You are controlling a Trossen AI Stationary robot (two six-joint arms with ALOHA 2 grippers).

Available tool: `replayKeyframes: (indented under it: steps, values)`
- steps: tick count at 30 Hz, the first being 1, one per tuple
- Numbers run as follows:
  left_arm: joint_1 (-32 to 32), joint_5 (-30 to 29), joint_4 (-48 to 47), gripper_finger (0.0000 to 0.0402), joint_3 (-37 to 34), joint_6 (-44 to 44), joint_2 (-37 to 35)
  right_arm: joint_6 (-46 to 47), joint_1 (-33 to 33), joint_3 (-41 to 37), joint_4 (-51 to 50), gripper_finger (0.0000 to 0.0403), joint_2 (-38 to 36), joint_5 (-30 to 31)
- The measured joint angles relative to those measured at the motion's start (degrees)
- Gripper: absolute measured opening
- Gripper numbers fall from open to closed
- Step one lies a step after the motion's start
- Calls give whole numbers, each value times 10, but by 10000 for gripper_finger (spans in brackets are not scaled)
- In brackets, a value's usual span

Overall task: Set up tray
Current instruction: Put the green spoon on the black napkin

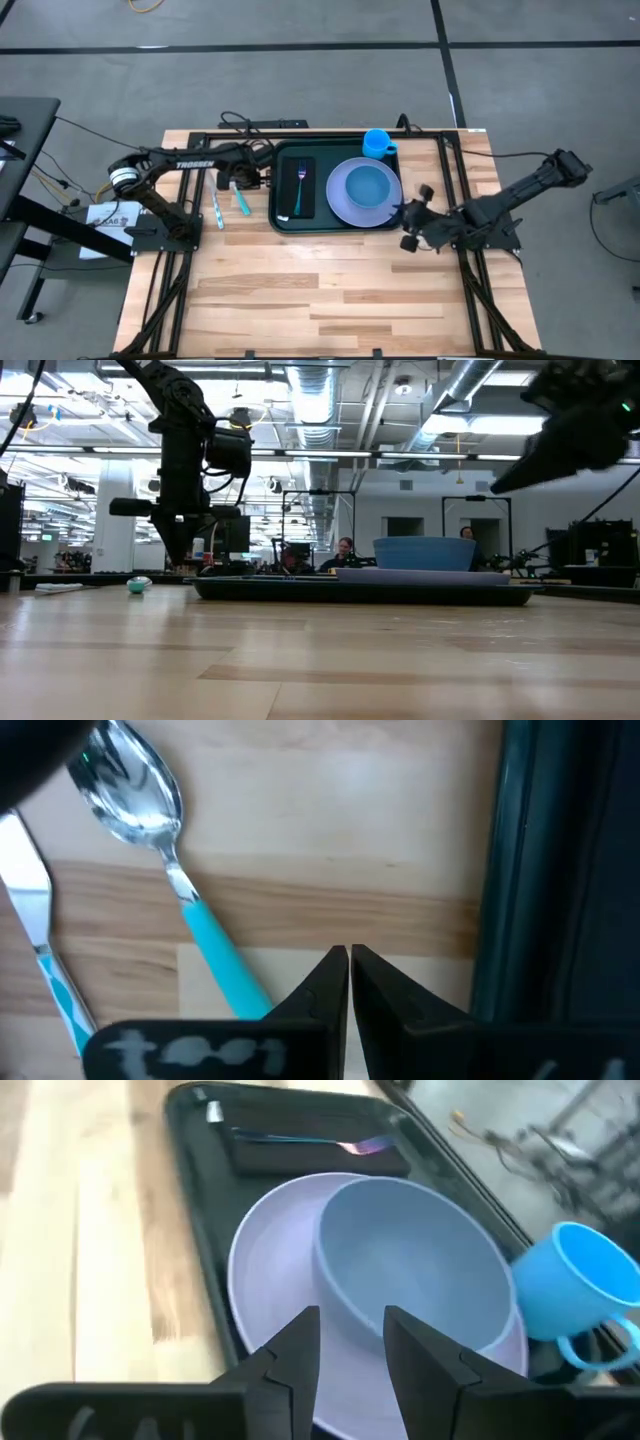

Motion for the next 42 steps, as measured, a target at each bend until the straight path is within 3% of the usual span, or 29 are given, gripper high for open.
replayKeyframes:
  steps: [7, 10, 15, 23, 32, 38, 42]
  values:
    - [-9, 1, 0, 7, 0, -38, 0, -96, 6, -158, 210, 107, -149, -107]
    - [-9, 3, 0, 7, 0, -47, 0, -101, -5, -183, 222, 107, -200, -142]
    - [-9, 3, 1, 7, 0, -54, 0, -102, -8, -211, 188, 107, -252, -147]
    - [-9, 3, 2, 7, 0, -74, 0, -98, -30, -217, 188, 107, -259, -110]
    - [-9, 1, 2, 7, 0, -76, 0, -106, -43, -217, 188, 107, -259, -115]
    - [-9, 32, 5, 7, 0, -76, 0, -106, -43, -217, 188, 107, -259, -116]
    - [-11, 10, 12, 7, 0, -88, 0, -106, -43, -217, 188, 107, -259, -116]
